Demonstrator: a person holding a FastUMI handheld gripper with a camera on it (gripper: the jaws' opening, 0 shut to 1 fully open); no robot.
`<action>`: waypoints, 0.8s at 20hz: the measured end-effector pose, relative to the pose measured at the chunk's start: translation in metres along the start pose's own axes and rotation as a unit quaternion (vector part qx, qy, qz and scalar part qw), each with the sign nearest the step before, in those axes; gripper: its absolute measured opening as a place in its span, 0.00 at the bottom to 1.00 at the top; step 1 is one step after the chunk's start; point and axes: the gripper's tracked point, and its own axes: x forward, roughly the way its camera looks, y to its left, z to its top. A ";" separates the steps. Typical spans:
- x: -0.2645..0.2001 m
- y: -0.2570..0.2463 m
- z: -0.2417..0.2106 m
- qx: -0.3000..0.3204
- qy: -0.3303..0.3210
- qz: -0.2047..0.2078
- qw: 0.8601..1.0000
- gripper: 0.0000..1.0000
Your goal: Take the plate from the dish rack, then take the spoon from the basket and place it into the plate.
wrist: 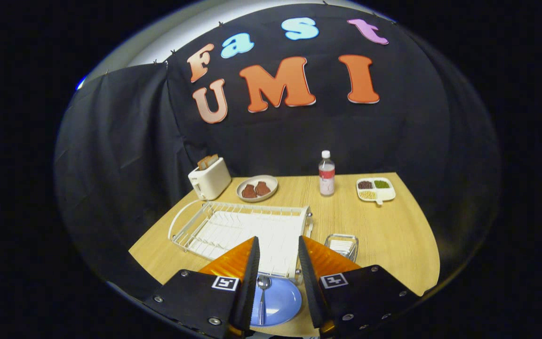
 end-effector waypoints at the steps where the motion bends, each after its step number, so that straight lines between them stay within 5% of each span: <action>1: -0.001 0.001 0.017 -0.003 -0.018 -0.004 1.000 0.50; 7: -0.015 0.002 0.100 -0.024 -0.114 -0.030 0.993 0.64; 16: -0.040 0.019 0.167 -0.047 -0.211 -0.049 0.975 0.81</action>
